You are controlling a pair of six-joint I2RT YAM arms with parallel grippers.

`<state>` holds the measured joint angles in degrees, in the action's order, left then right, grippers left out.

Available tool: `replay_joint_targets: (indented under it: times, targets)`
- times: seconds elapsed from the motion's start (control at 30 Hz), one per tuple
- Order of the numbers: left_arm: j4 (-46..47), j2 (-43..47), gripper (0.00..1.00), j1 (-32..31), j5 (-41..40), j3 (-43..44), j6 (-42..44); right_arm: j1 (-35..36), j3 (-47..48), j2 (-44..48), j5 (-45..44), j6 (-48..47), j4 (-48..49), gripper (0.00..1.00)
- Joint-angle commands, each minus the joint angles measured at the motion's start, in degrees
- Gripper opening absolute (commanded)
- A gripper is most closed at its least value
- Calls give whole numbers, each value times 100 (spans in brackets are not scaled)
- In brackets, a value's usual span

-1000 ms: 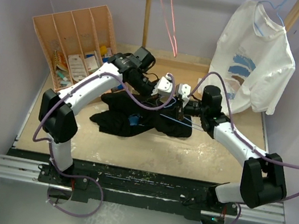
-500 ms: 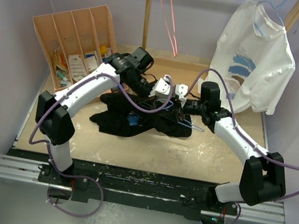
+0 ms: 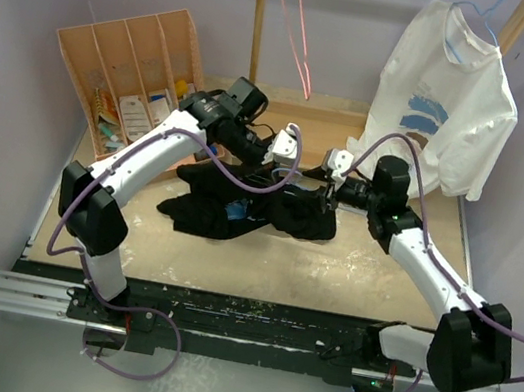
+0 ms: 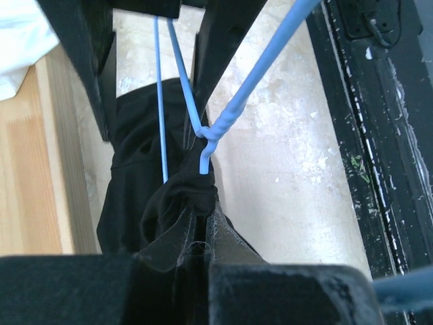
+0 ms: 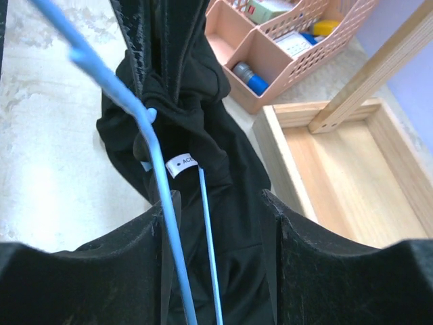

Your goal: Place the t-shirt on the hanger

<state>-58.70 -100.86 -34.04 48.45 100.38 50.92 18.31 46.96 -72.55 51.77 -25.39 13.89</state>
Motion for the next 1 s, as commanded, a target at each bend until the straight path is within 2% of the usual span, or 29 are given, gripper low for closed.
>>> replay_joint_targets:
  times: [0.0, 0.13, 0.27, 0.4, 0.5, 0.67, 0.77, 0.97]
  targets:
    - [151, 270, 0, 202, -13, 109, -433, -119, -59, 464, -106, 554, 1029, 53]
    - [200, 310, 0, 209, -1, 97, -535, -134, -253, 868, -427, 1286, 1991, 54]
    - [103, 356, 0, 205, 64, 90, -503, -134, -326, 1205, -1247, 2250, 2580, 57]
    - [-76, 561, 0, 205, 127, 10, -363, -167, 263, 1172, -2678, 2927, 1520, 58]
    - [-180, 780, 0, 205, 28, -157, -147, -382, 845, 808, -3219, 3302, 552, 56]
    - [-43, 1350, 0, 201, -72, -716, 241, -1023, 939, 213, -3000, 4174, 327, 53]
    - [-13, 1579, 0, 195, -120, -944, 435, -1149, 1023, -161, -2761, 4202, 128, 52]
    - [-175, 1621, 0, 196, -20, -805, 801, -1216, 1025, -738, -1903, 4253, 8, 51]
